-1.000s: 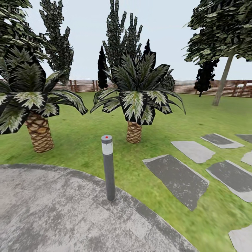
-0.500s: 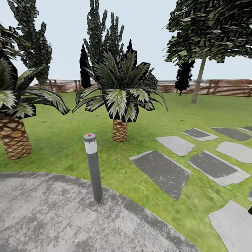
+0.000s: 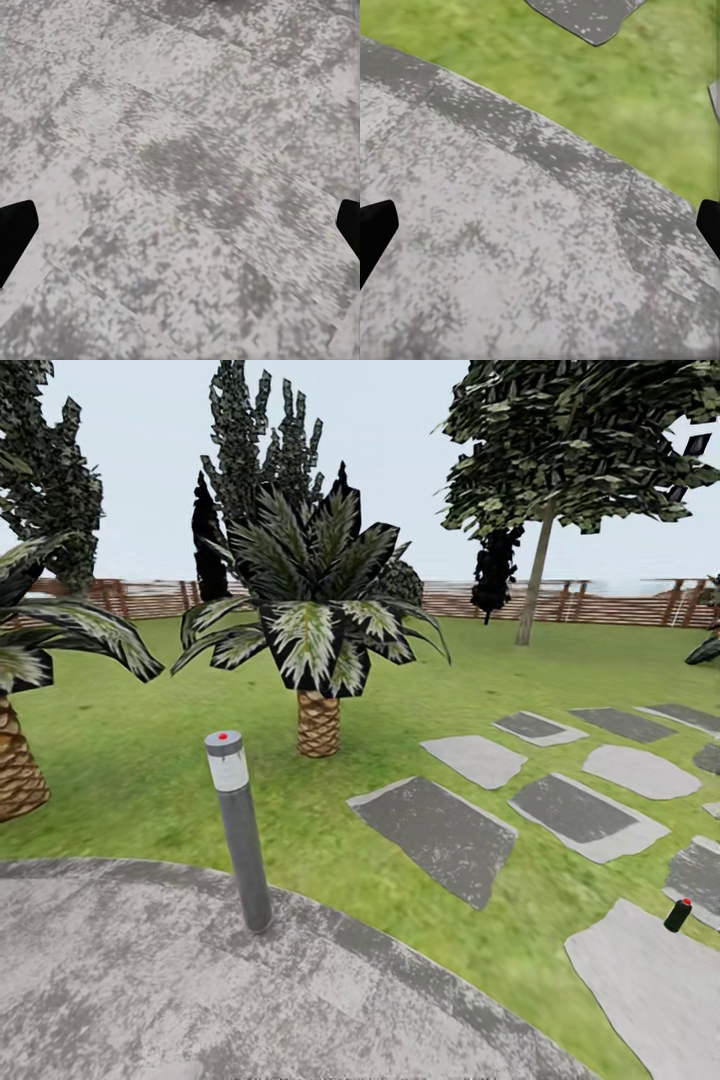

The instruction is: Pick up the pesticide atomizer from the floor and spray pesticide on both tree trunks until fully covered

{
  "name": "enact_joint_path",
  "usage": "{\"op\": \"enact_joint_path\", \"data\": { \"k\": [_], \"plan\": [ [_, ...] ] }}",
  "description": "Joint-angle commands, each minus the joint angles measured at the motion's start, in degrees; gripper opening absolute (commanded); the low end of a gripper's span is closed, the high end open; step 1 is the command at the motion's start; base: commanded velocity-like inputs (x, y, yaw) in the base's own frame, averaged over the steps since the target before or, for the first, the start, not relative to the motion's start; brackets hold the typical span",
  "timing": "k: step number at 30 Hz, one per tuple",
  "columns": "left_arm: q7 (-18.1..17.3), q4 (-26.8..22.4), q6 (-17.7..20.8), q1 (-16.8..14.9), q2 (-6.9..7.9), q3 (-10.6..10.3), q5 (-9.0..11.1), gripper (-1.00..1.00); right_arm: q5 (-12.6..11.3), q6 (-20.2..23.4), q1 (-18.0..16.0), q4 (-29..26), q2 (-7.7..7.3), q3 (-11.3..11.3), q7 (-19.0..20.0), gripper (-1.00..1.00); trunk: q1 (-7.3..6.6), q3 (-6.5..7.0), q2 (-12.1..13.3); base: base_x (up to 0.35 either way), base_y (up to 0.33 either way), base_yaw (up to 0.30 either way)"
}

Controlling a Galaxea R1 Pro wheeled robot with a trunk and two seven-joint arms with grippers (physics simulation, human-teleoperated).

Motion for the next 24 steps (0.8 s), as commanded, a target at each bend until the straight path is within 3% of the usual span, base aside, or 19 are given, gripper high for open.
{"op": "enact_joint_path", "data": {
  "k": [1, 16, 24],
  "plan": [
    [0.0, 0.0, -0.2, 0.0, 0.00, 0.0, 0.2, 1.00, 0.0, -0.2, 0.0, 0.0, -0.01, 0.1, -0.2, 1.00, 0.00, -0.15, 0.0, 0.000, 0.000, -0.128],
    [0.4, 0.0, -0.2, 0.0, 0.00, 0.0, 0.1, 1.00, 0.0, -0.2, 0.0, 0.1, -0.01, 0.1, -0.2, 1.00, 0.00, -1.45, 0.0, 0.000, -0.001, -0.127],
    [0.4, 0.0, -0.2, 0.0, -0.08, -0.1, -0.1, 1.00, 0.3, -0.2, 0.0, 0.3, -0.01, 0.4, 0.0, 1.00, 0.00, -1.65, 0.0, 0.000, -0.211, -0.036]
  ]
}}
